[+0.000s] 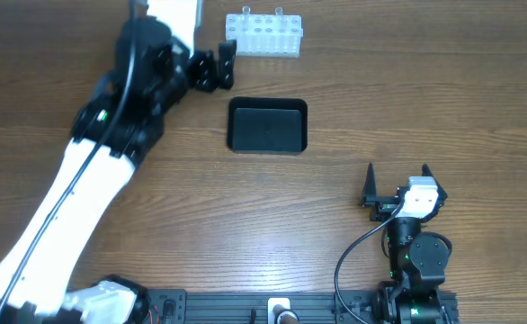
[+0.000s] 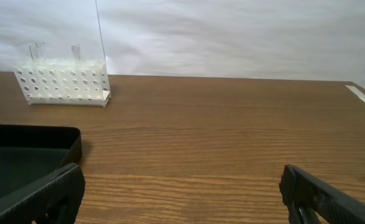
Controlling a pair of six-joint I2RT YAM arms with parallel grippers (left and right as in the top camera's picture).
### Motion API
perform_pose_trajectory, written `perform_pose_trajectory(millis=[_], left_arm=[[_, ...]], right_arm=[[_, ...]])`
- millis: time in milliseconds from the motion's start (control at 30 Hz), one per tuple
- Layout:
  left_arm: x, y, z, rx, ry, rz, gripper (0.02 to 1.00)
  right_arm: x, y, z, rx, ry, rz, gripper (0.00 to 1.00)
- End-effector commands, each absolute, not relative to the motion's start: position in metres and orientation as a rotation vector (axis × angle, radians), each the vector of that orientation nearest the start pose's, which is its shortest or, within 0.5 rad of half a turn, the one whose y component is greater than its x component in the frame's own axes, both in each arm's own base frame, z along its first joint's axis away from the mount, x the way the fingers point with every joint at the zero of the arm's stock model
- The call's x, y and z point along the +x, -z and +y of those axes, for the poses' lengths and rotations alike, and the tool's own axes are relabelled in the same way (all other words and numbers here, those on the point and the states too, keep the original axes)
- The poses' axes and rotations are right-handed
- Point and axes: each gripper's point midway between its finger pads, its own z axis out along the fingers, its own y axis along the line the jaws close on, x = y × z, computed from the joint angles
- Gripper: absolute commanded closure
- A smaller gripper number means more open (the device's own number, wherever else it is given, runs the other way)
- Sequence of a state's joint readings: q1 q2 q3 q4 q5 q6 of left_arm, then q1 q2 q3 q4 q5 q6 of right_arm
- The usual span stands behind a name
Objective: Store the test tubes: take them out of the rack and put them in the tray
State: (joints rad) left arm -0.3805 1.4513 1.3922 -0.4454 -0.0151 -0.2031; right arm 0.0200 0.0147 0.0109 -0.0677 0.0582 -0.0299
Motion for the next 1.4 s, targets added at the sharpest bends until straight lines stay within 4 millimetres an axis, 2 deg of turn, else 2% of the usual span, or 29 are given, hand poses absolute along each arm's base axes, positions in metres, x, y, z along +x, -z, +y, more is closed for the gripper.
perform_pose_trajectory(millis=[33,200,467,700,933,1233,1400], left_arm=[[0.445,-0.284,-0.175,0.106,0.338,2.176,0.02],[0.472,-0.258,-0.19,0.119,0.322,2.238,0.023],[0.509,-0.233,-0.209,0.129,0.316,2.269,0.023],[0.539,-0.201,-0.22,0.095,0.302,2.328,0.023],[0.555,-0.171,-0.217,0.016,0.236,2.398,0.025],[0.565,-0.149,-0.221,0.017,0.228,2.407,0.053],[0.572,-0.143,-0.224,0.02,0.233,2.389,0.062]], right_arm=[[0.246,-0.157,-0.006,0.006,0.052,1.642,0.009],[0.246,-0.157,-0.006,0.006,0.052,1.642,0.009],[0.246,-0.157,-0.006,0.006,0.052,1.642,0.007],[0.246,-0.157,-0.006,0.006,0.052,1.642,0.007],[0.246,-0.157,-0.006,0.006,0.052,1.642,0.007],[0.246,-0.158,-0.006,0.006,0.052,1.642,0.009],[0.246,-0.157,-0.006,0.006,0.052,1.642,0.007]])
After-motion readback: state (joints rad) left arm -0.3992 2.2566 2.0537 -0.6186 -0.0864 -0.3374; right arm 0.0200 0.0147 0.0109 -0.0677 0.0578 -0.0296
